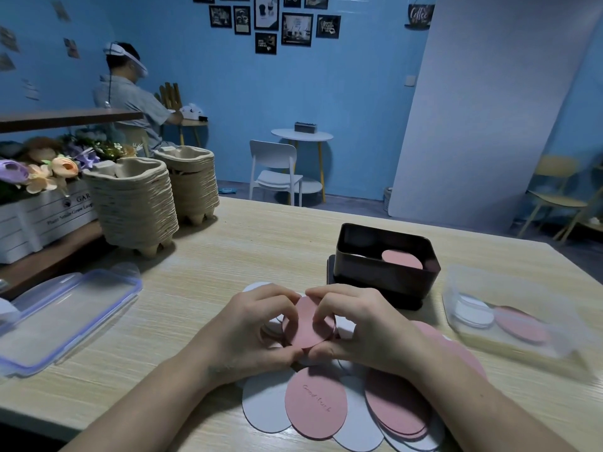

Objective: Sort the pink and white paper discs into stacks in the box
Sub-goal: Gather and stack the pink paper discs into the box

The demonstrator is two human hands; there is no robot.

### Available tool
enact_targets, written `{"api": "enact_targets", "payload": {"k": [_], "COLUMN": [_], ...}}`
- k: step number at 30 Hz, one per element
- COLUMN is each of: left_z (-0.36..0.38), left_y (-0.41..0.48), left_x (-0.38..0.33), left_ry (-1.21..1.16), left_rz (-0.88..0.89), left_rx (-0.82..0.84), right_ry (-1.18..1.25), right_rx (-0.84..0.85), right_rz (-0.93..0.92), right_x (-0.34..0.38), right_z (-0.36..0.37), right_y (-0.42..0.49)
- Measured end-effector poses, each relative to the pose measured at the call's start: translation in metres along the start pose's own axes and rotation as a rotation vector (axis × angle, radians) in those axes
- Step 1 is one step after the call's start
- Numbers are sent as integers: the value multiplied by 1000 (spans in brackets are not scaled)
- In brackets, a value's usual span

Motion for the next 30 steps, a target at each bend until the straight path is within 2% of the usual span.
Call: {"api": "enact_targets", "payload": {"k": [12, 21, 30], "left_z": [1, 2, 3], "left_y": [0, -1, 4], "left_x": [-3, -1, -4], "left_ry": [57, 53, 32], "left_rz": [39, 10, 23], "left_rx": [-35, -3, 42], "right_ry": [-94, -141, -134], "right_rx": [65, 44, 210], "right_rz": [-14, -27, 6], "right_x": [1, 2, 10], "right_z": [1, 1, -12], "right_y": [2, 1, 4]}}
Point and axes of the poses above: each hand's wrist, its own y-axis towards the middle knuckle, its own z-axis out of the palm, x = y × z, the point moved 1 cm from there along y, towards the middle knuckle, and after that the axes turned 2 degrees about -z, right-handed, at the moved point
